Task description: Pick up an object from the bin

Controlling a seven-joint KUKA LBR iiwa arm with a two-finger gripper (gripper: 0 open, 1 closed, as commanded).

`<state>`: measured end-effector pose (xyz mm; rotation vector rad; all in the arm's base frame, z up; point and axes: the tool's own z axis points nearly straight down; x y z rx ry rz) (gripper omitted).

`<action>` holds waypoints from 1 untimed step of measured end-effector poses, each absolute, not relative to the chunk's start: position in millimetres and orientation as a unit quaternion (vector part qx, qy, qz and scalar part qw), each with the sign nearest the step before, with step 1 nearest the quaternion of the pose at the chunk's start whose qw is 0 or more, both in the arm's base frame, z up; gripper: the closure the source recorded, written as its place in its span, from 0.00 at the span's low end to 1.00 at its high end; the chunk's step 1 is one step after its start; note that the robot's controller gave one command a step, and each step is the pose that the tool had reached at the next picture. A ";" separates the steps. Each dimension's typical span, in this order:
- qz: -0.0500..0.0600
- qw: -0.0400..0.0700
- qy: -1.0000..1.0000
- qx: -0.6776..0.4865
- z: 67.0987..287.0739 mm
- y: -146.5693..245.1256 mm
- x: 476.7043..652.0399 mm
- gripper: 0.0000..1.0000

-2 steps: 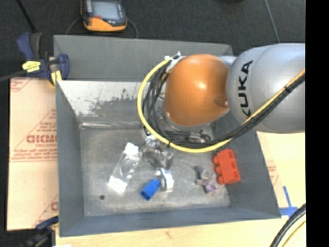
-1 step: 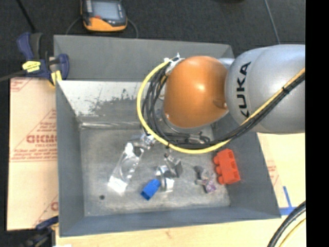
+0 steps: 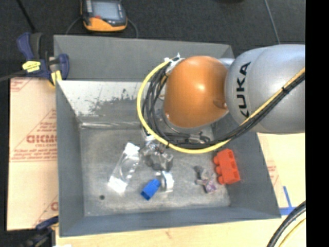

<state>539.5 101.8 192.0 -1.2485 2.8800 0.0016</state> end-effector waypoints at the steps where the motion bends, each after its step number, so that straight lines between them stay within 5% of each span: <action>1: 0.001 0.001 0.918 -0.398 192.0 101.7 539.4 0.00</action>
Offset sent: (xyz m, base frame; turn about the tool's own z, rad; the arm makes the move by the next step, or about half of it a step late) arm 0.0000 0.0000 0.0000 0.0000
